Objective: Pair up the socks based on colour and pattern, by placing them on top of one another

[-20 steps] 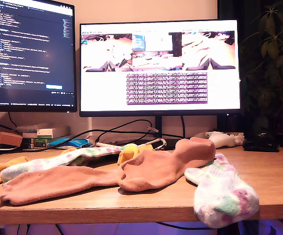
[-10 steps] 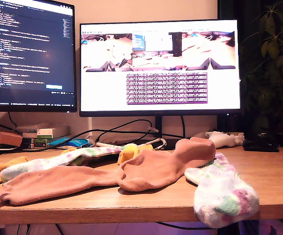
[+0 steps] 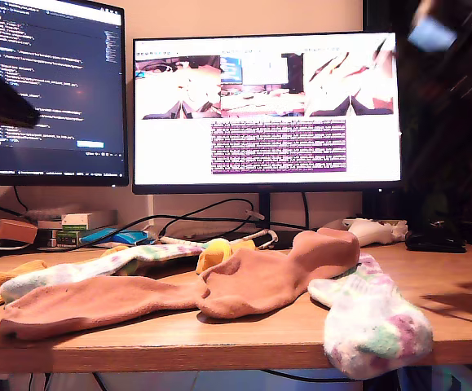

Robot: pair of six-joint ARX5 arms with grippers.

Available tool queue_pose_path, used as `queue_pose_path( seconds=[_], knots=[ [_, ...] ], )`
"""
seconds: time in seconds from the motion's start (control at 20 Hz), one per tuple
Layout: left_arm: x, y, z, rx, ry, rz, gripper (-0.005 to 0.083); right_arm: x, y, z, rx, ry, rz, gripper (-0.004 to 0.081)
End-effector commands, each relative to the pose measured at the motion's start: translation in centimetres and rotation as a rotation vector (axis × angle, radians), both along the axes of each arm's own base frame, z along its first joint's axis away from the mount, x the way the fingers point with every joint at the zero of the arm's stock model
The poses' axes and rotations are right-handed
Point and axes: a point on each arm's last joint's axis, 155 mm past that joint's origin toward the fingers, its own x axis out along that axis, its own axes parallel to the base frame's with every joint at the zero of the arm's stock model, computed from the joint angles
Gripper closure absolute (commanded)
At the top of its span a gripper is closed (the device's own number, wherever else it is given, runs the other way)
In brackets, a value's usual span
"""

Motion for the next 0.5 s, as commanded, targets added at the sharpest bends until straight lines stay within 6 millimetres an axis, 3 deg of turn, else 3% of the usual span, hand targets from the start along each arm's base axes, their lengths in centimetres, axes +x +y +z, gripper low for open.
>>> queue_pose_path(
  seconds=[0.0,0.2,0.45],
  knots=[
    [0.1,-0.3,0.5,-0.009,-0.018,-0.008,0.0796,1.3,0.6,-0.6,0.002,0.029,-0.004,0.0587],
    [0.3,-0.5,0.9,-0.012,-0.040,-0.013,0.0796,4.1,1.3,-2.4,-0.018,0.097,-0.004,0.0588],
    [0.3,-0.5,0.9,-0.012,-0.039,-0.013,0.0796,5.8,0.4,-5.9,-0.056,0.197,-0.035,0.0569]
  ],
)
